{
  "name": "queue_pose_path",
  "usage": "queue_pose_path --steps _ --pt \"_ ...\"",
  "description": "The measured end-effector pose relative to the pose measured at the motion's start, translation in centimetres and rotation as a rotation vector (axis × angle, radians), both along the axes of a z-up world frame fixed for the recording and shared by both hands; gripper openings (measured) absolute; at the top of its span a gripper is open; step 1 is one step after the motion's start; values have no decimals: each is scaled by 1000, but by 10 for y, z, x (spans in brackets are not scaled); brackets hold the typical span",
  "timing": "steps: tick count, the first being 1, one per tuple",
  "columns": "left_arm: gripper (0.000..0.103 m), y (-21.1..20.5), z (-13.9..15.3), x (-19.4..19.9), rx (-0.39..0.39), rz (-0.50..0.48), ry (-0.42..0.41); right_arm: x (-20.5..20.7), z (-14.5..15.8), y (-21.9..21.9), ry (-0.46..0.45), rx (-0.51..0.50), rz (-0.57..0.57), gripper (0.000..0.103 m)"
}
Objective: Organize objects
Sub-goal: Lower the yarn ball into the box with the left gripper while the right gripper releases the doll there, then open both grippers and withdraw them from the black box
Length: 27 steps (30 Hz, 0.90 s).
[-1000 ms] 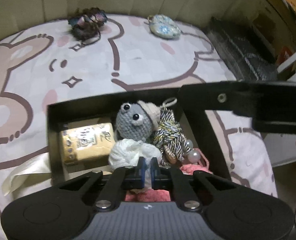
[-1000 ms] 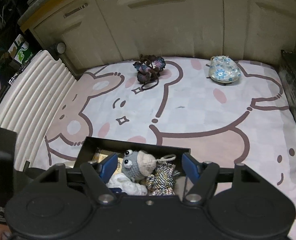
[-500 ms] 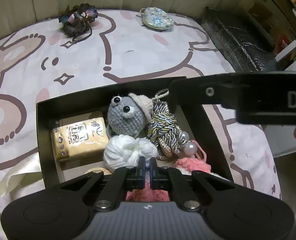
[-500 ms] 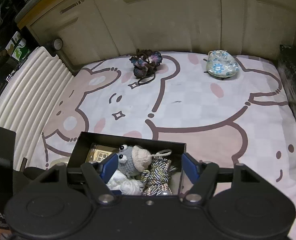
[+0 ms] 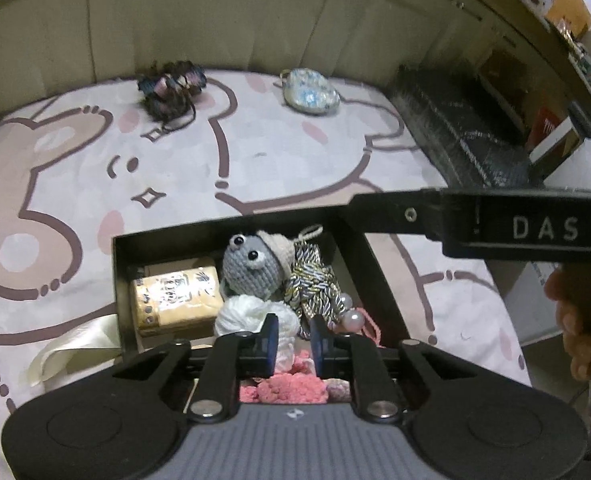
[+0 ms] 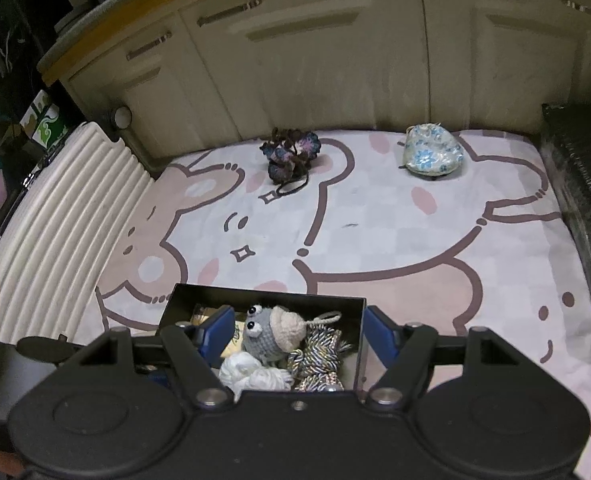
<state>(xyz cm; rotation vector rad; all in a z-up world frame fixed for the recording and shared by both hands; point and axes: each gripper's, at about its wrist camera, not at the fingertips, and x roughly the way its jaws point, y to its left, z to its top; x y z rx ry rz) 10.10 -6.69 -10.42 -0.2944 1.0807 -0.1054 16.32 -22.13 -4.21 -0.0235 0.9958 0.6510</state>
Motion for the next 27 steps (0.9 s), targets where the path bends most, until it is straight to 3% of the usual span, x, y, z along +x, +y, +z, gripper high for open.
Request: queue_pose_path --steps 6,12,20,23,27 --pt "36 9 13 -10 16 44 -28 -7 7 -5 -30 -10 -5 73" --pt "59 25 25 -19 38 112 -44 -15 12 -11 -50 -22 -7 81" --pt "85 45 35 -29 65 183 -48 -22 15 -15 -64 -71 -14 84" --pt "94 47 36 -30 84 194 -49 -23 15 -17 -62 -88 -19 88" --pt "99 48 36 -31 111 202 -42 -24 14 -21 -61 -105 -31 97"
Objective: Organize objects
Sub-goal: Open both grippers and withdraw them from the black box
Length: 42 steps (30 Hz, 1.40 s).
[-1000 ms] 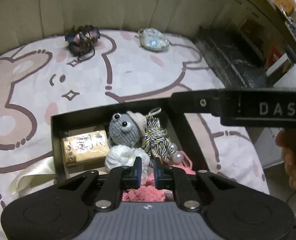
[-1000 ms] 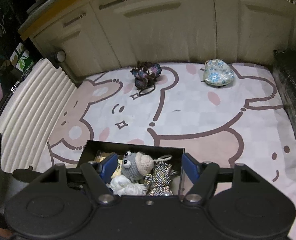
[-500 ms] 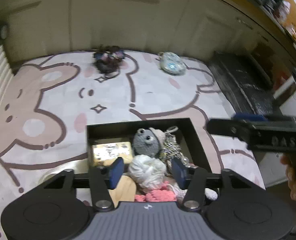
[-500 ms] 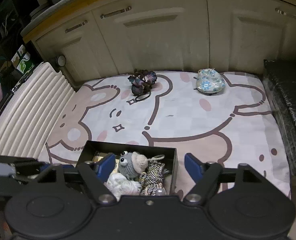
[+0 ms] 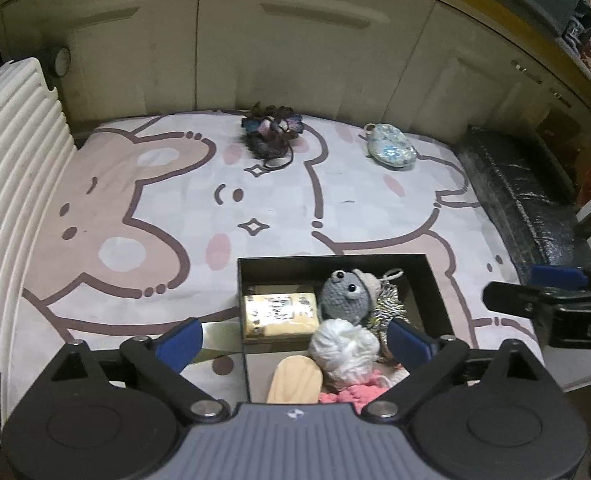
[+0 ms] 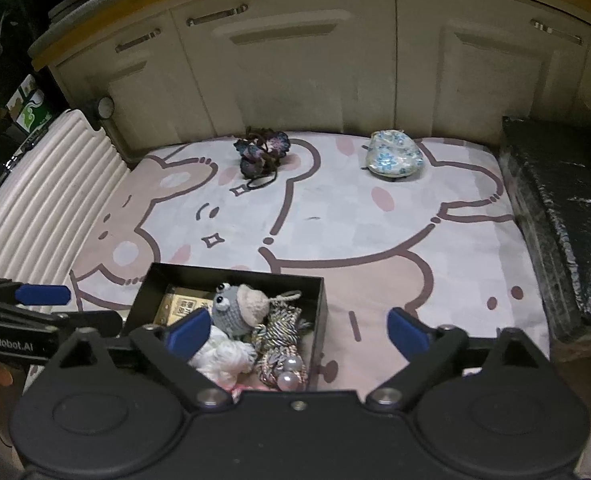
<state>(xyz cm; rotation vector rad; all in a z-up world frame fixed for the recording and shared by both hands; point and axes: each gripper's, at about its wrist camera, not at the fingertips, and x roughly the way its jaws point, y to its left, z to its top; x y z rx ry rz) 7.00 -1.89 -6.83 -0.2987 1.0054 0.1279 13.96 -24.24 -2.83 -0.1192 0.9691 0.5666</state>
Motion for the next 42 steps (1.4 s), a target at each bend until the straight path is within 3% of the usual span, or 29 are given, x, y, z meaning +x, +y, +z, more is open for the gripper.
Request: queue_pose_path --steps 5,19,42 --pt "103 1 -2 1 17 6 12 1 -4 -5 9 -25 -16 103" --pt "103 5 -3 2 23 34 16 5 -14 -15 14 -67 -34 103" --pt "103 25 -7 26 24 59 -15 34 -14 -11 -12 5 -78 103"
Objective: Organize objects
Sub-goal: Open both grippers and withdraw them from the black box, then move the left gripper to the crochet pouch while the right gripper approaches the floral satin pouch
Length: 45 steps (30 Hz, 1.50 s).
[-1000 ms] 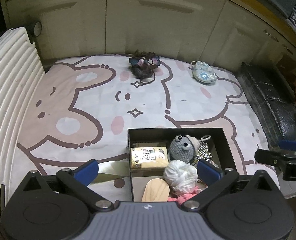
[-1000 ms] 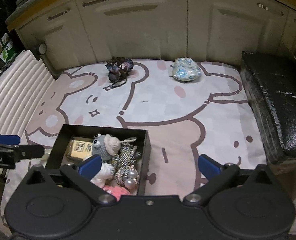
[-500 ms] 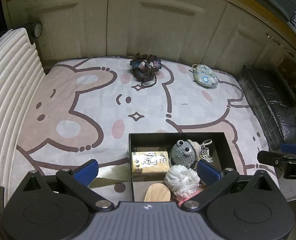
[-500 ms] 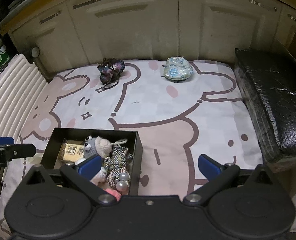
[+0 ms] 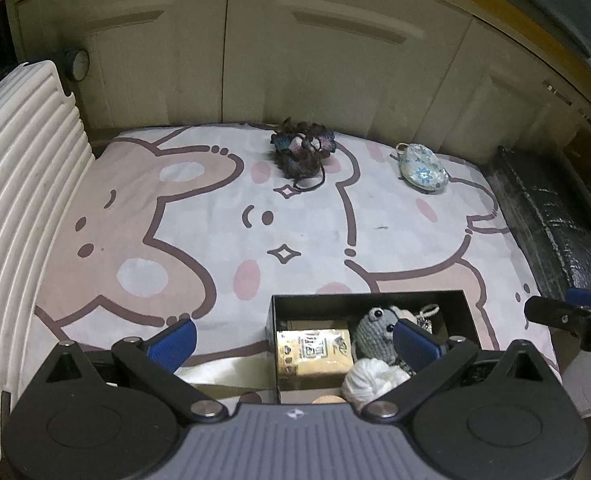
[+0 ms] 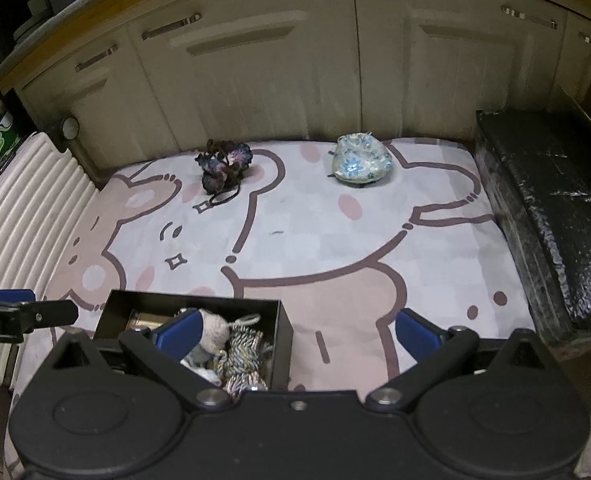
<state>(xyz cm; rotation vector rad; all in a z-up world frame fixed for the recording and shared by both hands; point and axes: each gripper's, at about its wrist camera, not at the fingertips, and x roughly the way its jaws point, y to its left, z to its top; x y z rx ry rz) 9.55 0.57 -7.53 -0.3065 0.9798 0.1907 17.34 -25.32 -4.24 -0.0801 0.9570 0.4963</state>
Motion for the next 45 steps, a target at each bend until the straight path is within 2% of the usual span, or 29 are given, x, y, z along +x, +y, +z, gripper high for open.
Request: queue_pose_path --steps 17,25,32,45 --pt "103 16 -8 34 60 -25 -36 38 -7 5 -77 27 -21 103" --pt "103 19 -17 59 79 -59 -98 65 -13 10 -154 36 -43 103" --pt "103 30 -25 87 106 -46 -177 98 -28 18 -210 37 -62 103" --pt "103 45 -68 139 148 -101 -215 166 -80 29 -252 84 -125 103"
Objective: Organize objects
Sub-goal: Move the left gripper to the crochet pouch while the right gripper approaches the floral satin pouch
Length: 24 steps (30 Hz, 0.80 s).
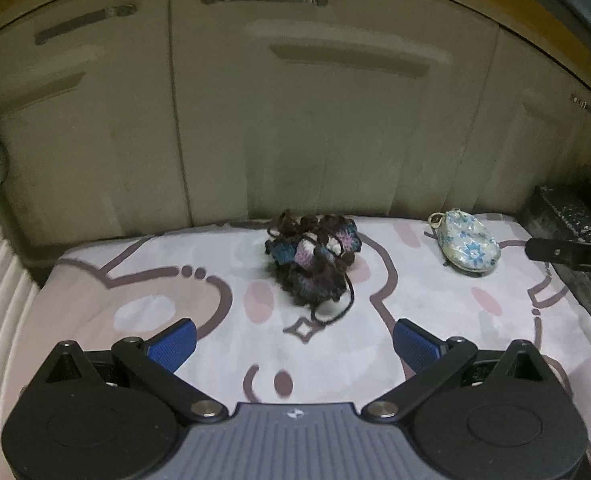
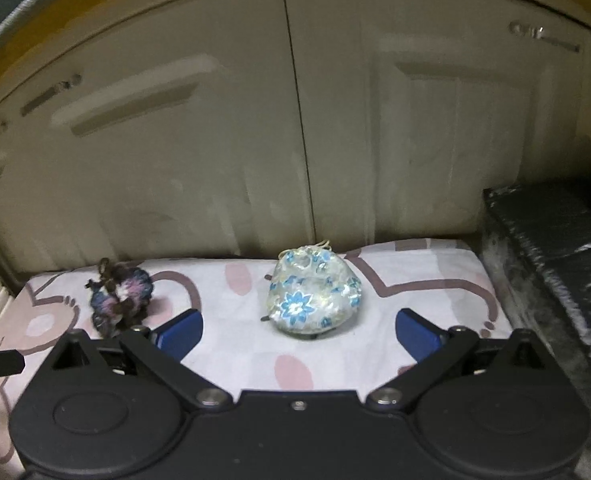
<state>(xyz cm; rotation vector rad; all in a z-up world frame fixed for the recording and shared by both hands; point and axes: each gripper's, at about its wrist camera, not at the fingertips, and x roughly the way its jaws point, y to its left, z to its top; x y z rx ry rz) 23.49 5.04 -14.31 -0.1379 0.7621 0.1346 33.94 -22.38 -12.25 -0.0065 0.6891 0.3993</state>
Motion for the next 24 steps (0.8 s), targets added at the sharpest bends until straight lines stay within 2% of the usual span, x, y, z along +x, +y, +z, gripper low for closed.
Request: queue_pose_path --steps 4,12,15,20,24 --pt "103 5 -16 20 -10 -43 -10 17 -22 6 -2 -9 -2 103" --pt "103 7 -50 50 36 -120 4 48 -64 19 10 -71 -9 103" --pt "103 9 -60 60 52 -149 6 56 -73 24 2 -89 4 103" --pt "103 15 -71 77 22 -155 -15 66 -85 34 -9 -121 42 103" --pt "103 12 -77 89 33 -183 -31 74 -90 40 -2 -131 68 103"
